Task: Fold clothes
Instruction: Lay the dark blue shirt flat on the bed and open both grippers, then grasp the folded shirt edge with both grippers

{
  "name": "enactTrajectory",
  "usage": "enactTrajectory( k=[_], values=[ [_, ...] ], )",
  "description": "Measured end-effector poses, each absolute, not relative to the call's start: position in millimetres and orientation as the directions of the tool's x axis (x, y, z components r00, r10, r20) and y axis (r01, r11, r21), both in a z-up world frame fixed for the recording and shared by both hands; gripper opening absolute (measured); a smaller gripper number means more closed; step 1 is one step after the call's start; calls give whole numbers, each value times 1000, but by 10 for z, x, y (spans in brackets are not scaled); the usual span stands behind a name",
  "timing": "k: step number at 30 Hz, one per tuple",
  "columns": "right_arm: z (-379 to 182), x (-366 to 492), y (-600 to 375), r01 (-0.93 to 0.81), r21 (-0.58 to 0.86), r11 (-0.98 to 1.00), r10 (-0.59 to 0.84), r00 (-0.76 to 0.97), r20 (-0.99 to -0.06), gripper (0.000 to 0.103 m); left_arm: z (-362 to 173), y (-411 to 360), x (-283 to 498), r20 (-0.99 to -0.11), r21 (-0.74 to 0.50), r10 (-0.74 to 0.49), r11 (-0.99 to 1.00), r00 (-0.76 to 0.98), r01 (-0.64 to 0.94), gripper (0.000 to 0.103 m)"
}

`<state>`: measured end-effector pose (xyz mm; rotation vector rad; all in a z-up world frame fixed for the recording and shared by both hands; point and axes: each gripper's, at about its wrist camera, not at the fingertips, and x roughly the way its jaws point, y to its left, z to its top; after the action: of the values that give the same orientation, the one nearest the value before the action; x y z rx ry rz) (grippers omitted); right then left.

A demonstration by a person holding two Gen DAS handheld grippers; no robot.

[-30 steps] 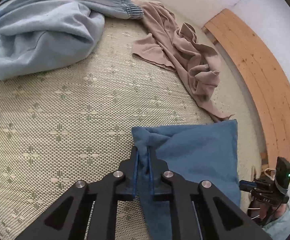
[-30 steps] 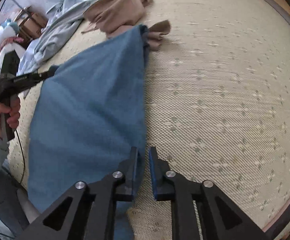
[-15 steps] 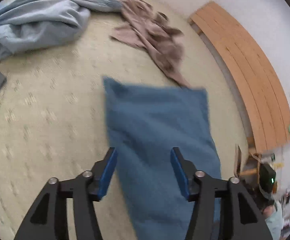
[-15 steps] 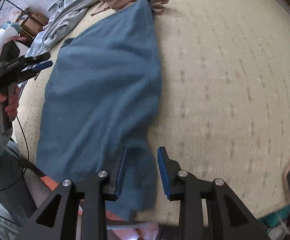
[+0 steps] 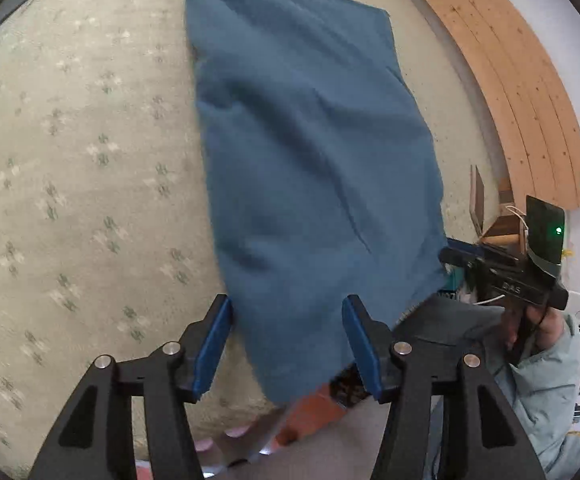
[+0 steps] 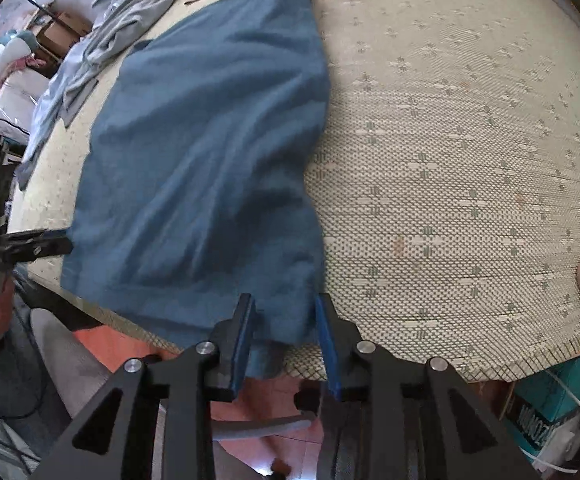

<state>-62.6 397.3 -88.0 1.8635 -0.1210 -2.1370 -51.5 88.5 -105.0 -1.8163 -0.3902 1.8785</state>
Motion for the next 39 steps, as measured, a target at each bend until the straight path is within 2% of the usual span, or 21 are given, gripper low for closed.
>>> enactTrajectory(
  k=[1,2,3,4,6,12,17,19,22,23,24,26,30,36,38,39],
  values=[
    [-877,-610,3946,177,249,-952,-271,-114,-956,13,-1050,922,-527,-852,-518,523,-841,11,-157,61],
    [-874,-596,3924,182,242,-953,-265,-114,-957,5,-1046,928,-525,-860,-505,510,-849,6,-158,56],
    [-872,-582,3880,191,234,-953,-259,-115,-959,5,-1043,929,-521,-868,-491,497,-856,1,-159,33],
    [-861,-568,3826,198,229,-953,-255,-117,-960,5,-1045,899,-530,-872,-483,489,-864,-5,-144,21],
    [-821,-539,3742,200,228,-953,-255,-126,-959,4,-1048,818,-542,-857,-513,516,-853,-3,-97,13],
    [-701,-318,3716,187,236,-954,-262,-126,-957,4,-1053,780,-524,-859,-511,512,-857,5,-72,10],
    [-797,-344,3809,168,210,-963,-227,-85,-970,7,-1085,846,-558,-870,-493,493,-867,25,-68,19],
    [-756,-368,3851,146,211,-967,-226,-95,-969,21,-1073,834,-565,-867,-498,497,-865,27,-62,23],
    [-635,-422,3980,109,205,-973,-218,-129,-967,42,-1020,760,-605,-866,-500,500,-865,-3,-38,46],
    [-588,-442,4028,99,202,-974,-214,-142,-966,43,-992,725,-630,-867,-497,498,-867,-25,-28,60],
    [-540,-463,4076,89,198,-976,-210,-156,-965,46,-963,690,-656,-867,-495,496,-868,-47,-18,65],
    [-430,-533,4132,76,197,-977,-209,-200,-957,47,-882,619,-715,-849,-523,521,-852,-87,1,66],
    [-204,-739,4228,56,199,-978,-207,-306,-929,48,-685,479,-813,-809,-567,554,-824,-198,9,77],
    [113,-1253,4154,80,241,-967,-247,-511,-823,48,-395,307,-1264,-762,-577,555,-816,-335,-39,77],
    [213,-1432,4027,114,211,-971,-238,-584,-776,51,-323,310,-1382,-758,-556,539,-828,-369,-68,77],
    [243,-1509,4003,127,196,-972,-233,-602,-764,56,-312,343,-1480,-755,-550,536,-831,-379,-79,77]
  ],
)
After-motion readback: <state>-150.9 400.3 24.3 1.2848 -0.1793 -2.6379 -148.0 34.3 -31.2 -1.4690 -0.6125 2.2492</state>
